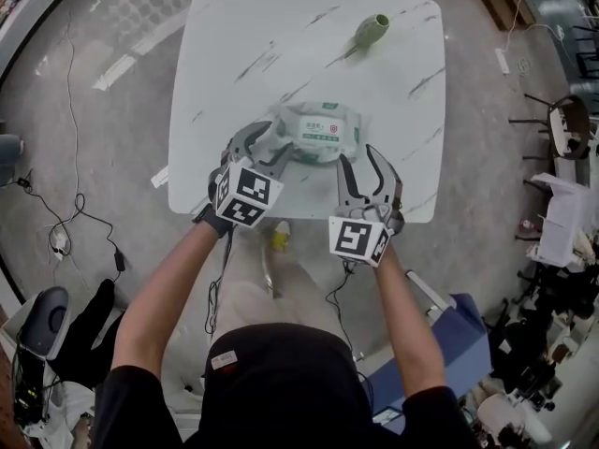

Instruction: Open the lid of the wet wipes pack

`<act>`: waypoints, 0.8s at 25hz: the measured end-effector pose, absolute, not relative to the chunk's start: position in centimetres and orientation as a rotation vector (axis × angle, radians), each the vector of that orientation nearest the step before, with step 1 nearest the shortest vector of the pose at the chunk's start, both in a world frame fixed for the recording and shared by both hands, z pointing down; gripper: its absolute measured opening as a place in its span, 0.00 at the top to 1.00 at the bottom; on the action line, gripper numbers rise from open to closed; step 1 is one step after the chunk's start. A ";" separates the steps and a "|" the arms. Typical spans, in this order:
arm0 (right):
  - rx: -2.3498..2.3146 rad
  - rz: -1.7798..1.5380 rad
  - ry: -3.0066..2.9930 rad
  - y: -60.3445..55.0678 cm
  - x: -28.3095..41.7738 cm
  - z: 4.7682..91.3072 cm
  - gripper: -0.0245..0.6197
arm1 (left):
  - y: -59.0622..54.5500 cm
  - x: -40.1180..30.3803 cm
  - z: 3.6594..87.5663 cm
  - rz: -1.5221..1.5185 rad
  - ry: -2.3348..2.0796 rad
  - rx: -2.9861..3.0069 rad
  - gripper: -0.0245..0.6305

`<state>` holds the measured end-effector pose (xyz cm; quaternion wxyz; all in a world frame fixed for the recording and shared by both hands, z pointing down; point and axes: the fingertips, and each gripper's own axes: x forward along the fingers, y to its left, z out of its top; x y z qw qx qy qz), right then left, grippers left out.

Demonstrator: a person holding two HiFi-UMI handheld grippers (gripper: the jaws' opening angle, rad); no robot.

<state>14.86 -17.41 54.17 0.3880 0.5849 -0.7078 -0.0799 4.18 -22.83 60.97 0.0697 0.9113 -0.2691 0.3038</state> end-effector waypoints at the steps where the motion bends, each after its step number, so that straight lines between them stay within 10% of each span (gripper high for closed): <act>1: 1.465 -0.224 -1.790 -17.9 14.5 54.8 0.65 | -23.0 4.3 61.3 0.915 -0.805 2.741 0.60; 20: 1.036 -0.538 -1.607 -19.0 11.0 62.7 0.64 | -23.6 5.3 64.3 0.936 -0.767 2.708 0.58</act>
